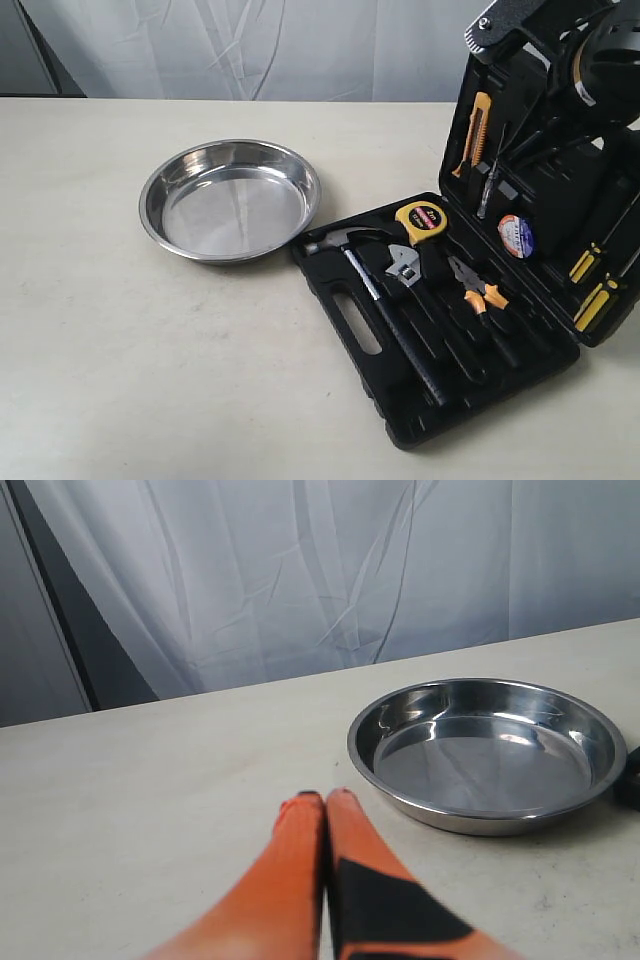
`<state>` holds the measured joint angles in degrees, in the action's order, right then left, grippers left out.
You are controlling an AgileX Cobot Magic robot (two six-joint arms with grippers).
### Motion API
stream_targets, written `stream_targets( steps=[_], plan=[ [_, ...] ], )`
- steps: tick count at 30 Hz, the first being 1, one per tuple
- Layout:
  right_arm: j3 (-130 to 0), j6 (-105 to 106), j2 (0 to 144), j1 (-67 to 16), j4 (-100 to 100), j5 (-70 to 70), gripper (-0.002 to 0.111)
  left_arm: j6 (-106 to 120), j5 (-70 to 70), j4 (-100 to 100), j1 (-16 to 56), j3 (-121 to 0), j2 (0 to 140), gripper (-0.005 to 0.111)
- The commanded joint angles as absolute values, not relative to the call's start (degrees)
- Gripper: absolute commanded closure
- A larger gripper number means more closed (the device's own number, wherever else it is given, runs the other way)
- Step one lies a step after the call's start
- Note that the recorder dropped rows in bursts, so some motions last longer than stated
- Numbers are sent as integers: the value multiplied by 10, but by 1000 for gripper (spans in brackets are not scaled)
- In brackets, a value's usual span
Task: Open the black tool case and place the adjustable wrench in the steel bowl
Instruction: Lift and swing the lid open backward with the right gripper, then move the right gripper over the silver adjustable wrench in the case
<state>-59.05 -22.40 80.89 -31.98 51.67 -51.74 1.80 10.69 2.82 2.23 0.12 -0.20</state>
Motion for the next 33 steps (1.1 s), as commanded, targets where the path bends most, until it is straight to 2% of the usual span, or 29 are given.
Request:
stream_targets(
  steps=[1,5,7,15,17,19,22,28,33],
  plan=[
    [-592,-232,806,-314,521,-536,96,17,103,27,24,0,0,106],
    [-592,-242,806,-314,528,-537,64,17,103,27,24,0,0,106],
    [-592,-257,806,-314,545,-548,53,17,103,27,24,0,0,106],
    [-592,-337,804,-314,599,-592,52,17,103,27,24,0,0,106],
    [-592,-338,803,-314,558,-571,58,17,103,27,24,0,0,106],
    [-592,-330,803,-314,487,-529,73,17,103,27,24,0,0,106],
    [-592,-237,815,-314,332,-455,110,17,103,27,24,0,0,106],
    [-592,-39,887,-315,105,-320,107,17,103,27,24,0,0,106],
    [-592,133,951,-315,-27,-293,107,17,103,27,24,0,0,106]
  ],
)
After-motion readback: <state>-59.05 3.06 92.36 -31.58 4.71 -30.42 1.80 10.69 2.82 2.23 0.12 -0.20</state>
